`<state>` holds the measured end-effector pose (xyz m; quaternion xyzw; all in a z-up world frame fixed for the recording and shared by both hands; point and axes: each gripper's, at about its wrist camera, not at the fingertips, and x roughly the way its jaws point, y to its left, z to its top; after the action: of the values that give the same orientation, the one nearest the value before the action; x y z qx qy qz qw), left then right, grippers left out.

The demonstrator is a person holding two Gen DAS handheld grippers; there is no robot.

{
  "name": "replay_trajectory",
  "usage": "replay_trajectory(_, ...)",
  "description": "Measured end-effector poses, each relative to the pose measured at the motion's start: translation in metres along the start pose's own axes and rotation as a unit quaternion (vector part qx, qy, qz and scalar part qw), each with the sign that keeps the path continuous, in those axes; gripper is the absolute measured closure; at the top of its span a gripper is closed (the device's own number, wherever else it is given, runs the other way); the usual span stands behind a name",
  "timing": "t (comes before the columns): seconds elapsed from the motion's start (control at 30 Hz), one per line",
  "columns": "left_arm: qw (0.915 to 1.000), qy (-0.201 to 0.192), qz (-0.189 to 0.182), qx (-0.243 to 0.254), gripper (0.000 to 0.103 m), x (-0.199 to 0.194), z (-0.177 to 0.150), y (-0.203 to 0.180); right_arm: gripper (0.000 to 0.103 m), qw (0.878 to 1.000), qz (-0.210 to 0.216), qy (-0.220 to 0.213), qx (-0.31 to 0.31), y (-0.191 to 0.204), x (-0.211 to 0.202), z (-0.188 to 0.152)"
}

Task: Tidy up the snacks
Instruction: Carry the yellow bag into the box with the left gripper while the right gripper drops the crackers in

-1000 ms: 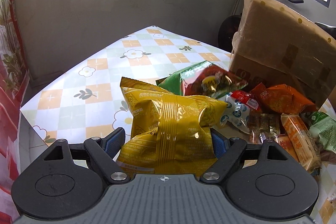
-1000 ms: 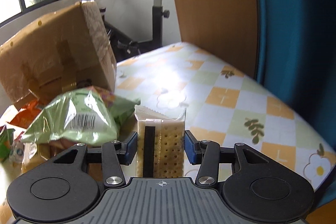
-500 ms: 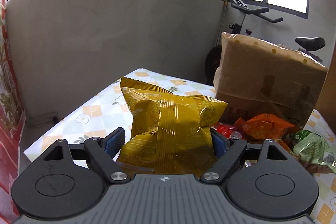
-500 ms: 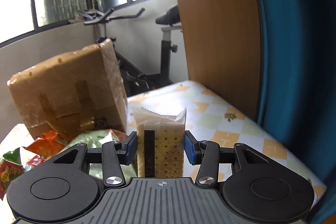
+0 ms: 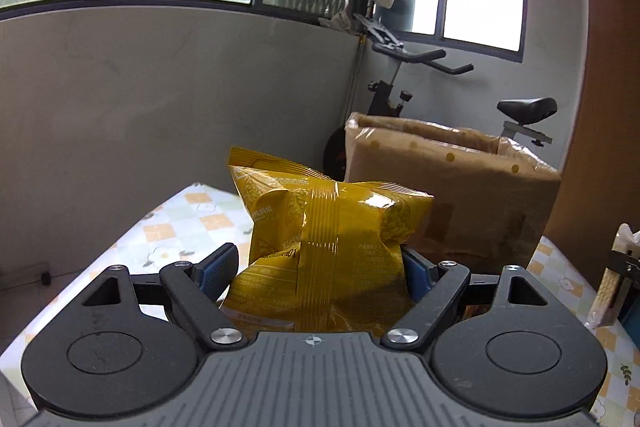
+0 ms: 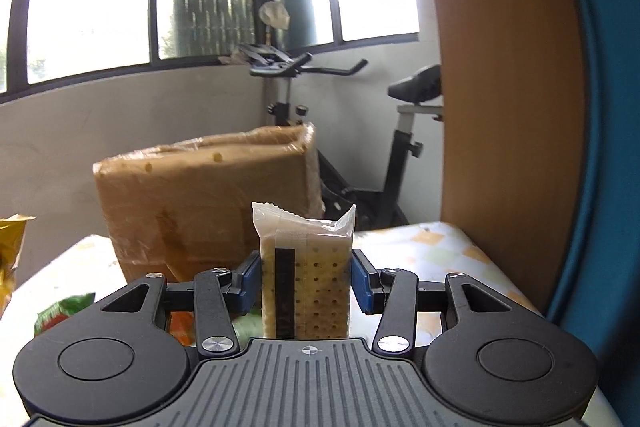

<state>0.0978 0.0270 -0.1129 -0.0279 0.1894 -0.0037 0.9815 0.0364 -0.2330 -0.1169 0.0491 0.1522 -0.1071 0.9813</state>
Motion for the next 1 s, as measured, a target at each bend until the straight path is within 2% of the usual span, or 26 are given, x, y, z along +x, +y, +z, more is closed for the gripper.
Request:
replay_trajectory(0.27,0.9983,-0.037,-0.039,0.024,0.017,0.035,0.042,-0.026,0.060,0.998,0.031,-0.052,0.004,0.002,0.032,0.051)
replay_trajectory(0.63,0.9941,-0.060,-0.086,0.028,0.017,0.099,0.101,-0.064,0.060,0.995,0.065,-0.072,0.023,0.006,0.101,0.121)
replay_trajectory(0.77,0.9929,-0.048,-0.108,0.014,0.017,0.129,0.113,-0.073,0.060,0.995,0.074,-0.060,0.035,0.012,0.140,0.139)
replay_trajectory(0.9,0.9935,-0.038,-0.107,0.010,0.017,0.152,0.114,-0.078,0.060,0.995,0.080,-0.048,0.040,0.020,0.170,0.146)
replay_trajectory(1.0,0.9938,-0.025,-0.108,0.003,0.017,0.167,0.115,-0.077,0.060,0.995,0.086,-0.020,0.035,0.028,0.191,0.144)
